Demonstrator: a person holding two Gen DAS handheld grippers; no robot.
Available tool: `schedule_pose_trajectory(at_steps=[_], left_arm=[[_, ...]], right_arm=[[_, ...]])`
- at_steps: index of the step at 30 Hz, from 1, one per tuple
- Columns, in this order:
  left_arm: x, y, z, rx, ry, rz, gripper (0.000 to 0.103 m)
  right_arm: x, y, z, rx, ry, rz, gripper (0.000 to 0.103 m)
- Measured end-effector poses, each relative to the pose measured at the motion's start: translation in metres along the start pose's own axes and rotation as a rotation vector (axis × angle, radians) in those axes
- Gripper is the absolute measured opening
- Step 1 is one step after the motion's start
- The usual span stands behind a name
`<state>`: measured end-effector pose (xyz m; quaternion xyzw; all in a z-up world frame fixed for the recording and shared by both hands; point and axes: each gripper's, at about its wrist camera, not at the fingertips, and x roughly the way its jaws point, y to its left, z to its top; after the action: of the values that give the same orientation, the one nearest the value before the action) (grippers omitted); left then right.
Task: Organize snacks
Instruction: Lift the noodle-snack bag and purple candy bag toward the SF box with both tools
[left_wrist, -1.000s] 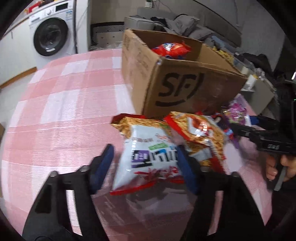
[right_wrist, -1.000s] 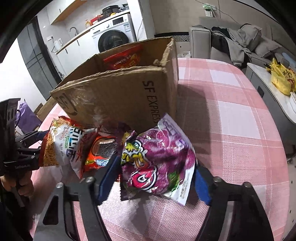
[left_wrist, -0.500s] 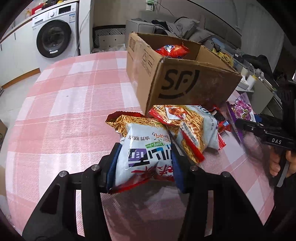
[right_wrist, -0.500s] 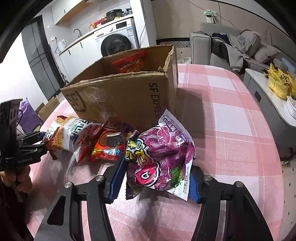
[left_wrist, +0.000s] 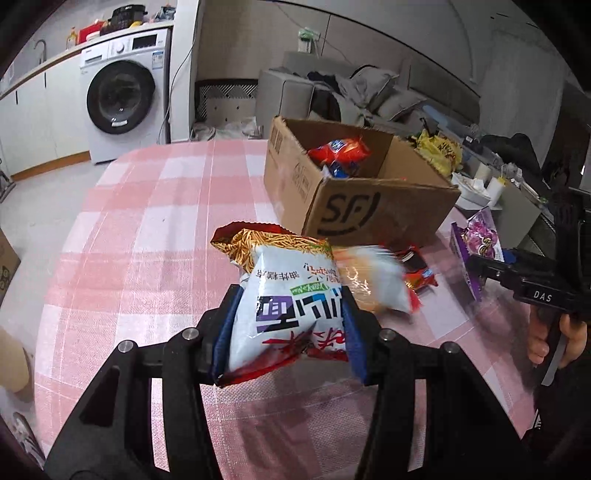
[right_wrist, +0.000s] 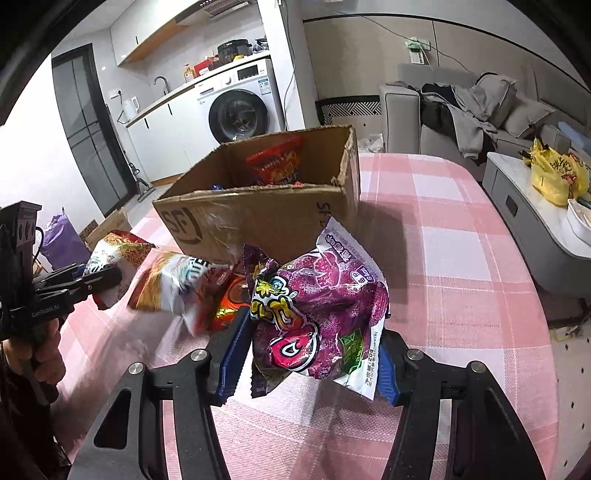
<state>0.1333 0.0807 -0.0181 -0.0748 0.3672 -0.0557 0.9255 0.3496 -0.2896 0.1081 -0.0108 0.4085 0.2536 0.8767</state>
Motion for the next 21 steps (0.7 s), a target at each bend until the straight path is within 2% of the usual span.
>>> schedule_pose_trajectory(at_steps=[21], left_arm=[[-0.003,-0.003,0.002,-0.011,-0.021,0.0,0.048]], right_arm=[[-0.021,0.002,0.003,-0.003,-0.054,0.004,0.059]])
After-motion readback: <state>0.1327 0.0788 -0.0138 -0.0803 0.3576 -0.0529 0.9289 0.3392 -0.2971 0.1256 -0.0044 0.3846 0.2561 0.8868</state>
